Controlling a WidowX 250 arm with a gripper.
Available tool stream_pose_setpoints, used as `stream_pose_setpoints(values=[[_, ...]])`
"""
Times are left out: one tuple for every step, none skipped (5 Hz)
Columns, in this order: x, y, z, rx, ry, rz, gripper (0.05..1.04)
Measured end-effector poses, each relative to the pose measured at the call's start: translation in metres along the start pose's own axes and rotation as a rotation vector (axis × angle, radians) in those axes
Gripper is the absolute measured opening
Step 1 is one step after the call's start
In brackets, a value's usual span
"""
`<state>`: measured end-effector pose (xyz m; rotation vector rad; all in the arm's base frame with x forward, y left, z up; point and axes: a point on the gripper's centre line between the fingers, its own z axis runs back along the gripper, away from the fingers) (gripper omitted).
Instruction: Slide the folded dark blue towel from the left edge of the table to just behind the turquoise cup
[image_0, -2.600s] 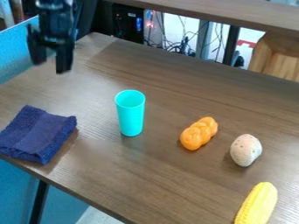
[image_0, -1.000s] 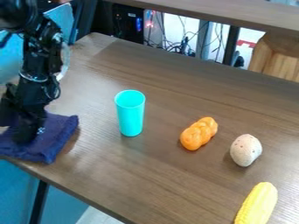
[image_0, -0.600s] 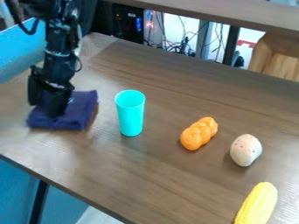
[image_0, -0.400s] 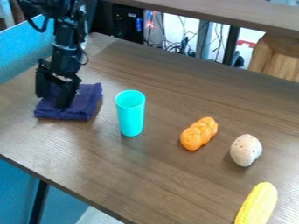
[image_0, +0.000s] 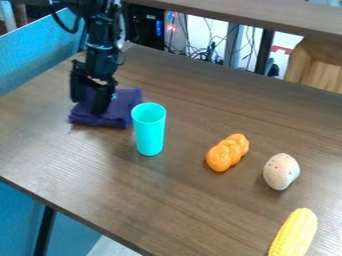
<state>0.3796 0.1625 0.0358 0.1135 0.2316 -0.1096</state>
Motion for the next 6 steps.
stream_pose_setpoints(values=[[0.012,-0.013,0.012,-0.067,-0.072,-0.042,1.004],[0.015,-0.014,0.043,-0.171,-0.163,-0.016,1.004],[0.004,0.003,0.072,-0.202,-0.255,0.043,1.004],[-0.022,0.006,0.083,-0.161,-0.267,0.014,1.004],[-0.062,0.003,0.073,-0.104,-0.251,-0.042,1.004],[-0.090,-0.001,0.051,-0.046,-0.225,-0.069,1.004]])
